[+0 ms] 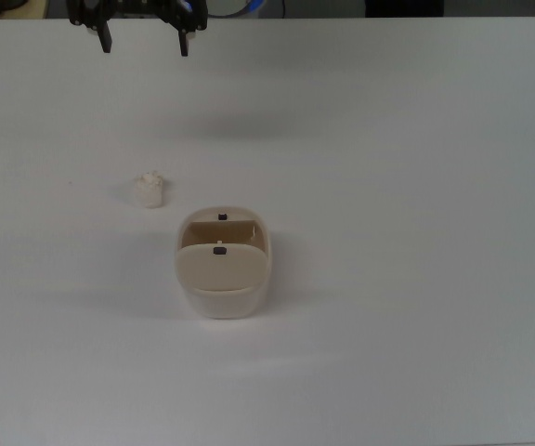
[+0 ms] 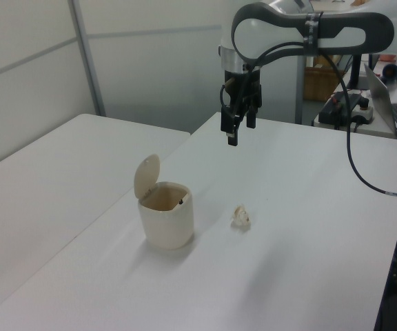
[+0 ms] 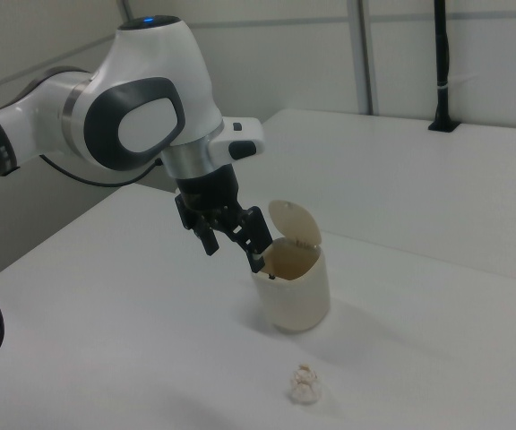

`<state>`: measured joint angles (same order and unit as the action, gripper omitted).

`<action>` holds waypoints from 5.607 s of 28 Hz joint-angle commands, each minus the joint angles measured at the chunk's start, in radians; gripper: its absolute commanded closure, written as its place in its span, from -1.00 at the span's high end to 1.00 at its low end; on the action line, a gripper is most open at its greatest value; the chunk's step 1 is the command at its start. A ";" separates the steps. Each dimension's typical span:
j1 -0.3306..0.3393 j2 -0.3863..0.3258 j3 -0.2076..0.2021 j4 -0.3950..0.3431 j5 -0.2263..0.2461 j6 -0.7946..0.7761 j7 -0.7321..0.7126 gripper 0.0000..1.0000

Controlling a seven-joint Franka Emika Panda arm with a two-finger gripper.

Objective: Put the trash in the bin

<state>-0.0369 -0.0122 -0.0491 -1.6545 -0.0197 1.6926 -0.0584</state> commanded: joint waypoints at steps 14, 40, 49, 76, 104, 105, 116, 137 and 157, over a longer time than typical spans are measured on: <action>-0.003 0.092 -0.006 -0.082 -0.002 0.116 -0.055 1.00; -0.031 0.357 -0.006 -0.245 -0.172 0.515 0.032 -0.01; -0.032 0.328 -0.008 -0.243 -0.171 0.504 0.032 -0.71; -0.017 0.215 0.080 -0.022 0.020 0.533 0.023 -0.61; -0.029 0.206 0.124 -0.019 0.014 0.486 0.112 1.00; -0.029 0.198 0.124 -0.019 0.011 0.457 0.112 1.00; -0.028 0.112 0.126 -0.018 -0.032 0.196 0.112 1.00; -0.031 -0.006 0.124 -0.018 -0.048 -0.045 0.077 1.00; -0.031 -0.005 0.109 -0.018 -0.036 -0.042 0.075 1.00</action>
<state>-0.0716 -0.0020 0.0701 -1.6632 -0.0570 1.6595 0.0374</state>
